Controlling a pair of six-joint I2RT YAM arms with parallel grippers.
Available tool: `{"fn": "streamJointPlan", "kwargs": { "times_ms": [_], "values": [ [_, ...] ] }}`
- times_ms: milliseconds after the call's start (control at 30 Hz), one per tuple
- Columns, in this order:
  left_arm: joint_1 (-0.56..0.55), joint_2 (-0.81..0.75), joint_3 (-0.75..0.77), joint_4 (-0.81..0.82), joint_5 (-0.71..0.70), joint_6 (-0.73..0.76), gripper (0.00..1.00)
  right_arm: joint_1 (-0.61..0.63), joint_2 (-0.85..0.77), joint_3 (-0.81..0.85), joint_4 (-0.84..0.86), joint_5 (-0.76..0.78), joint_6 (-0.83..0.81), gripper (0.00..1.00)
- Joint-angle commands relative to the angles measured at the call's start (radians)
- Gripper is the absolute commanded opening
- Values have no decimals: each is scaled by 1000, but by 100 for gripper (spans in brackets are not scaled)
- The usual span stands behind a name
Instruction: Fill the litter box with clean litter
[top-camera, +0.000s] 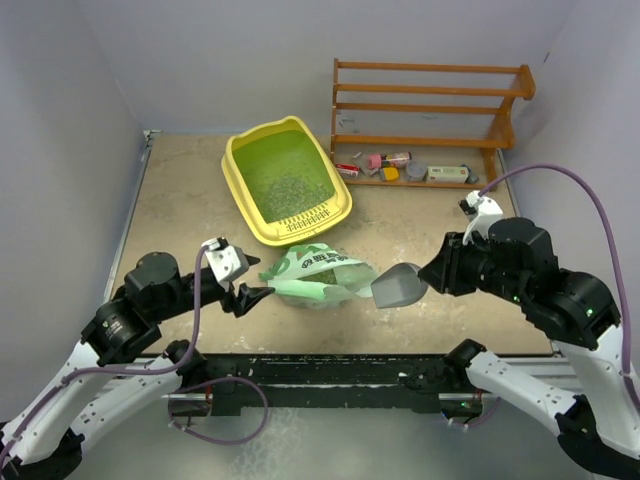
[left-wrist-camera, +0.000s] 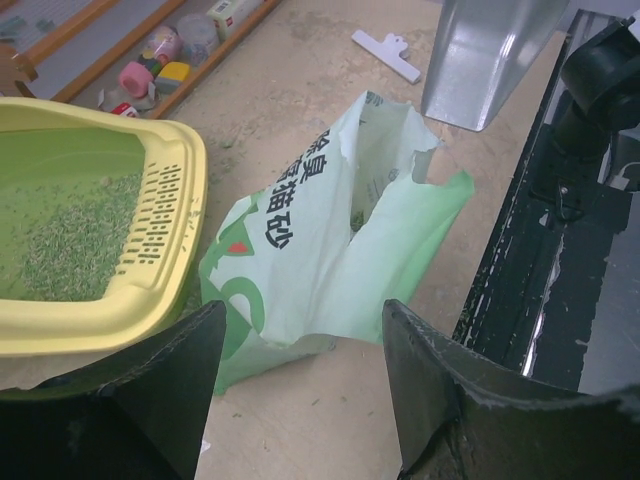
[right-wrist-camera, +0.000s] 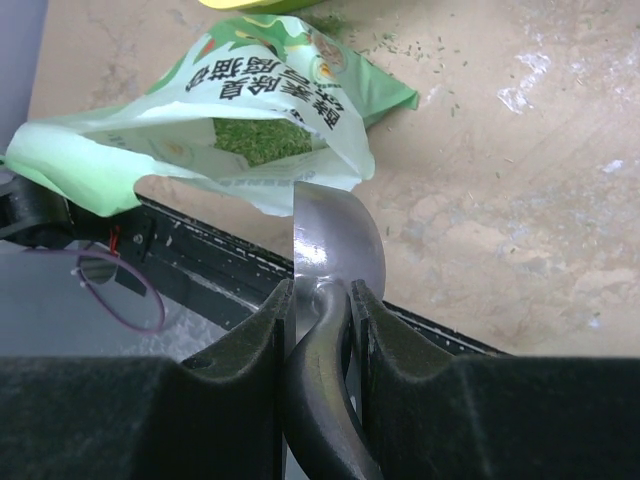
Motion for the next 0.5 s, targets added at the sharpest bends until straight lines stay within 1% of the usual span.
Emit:
{"fn": "streamJointPlan", "kwargs": {
  "times_ms": [0,133,267,333,467],
  "values": [
    [2,14,11,1,-19,8,68,3,21,-2,132,-26,18,0],
    [1,9,21,-29,0,26,72,2,36,1,154,-33,14,0],
    [1,-3,-24,13,22,23,73,3,53,-17,182,-42,7,0],
    [1,6,-2,-4,-8,24,73,3,60,-32,193,-45,6,0],
    [1,10,81,-108,-67,43,74,4,61,-43,202,-41,2,0]
  ]
}}
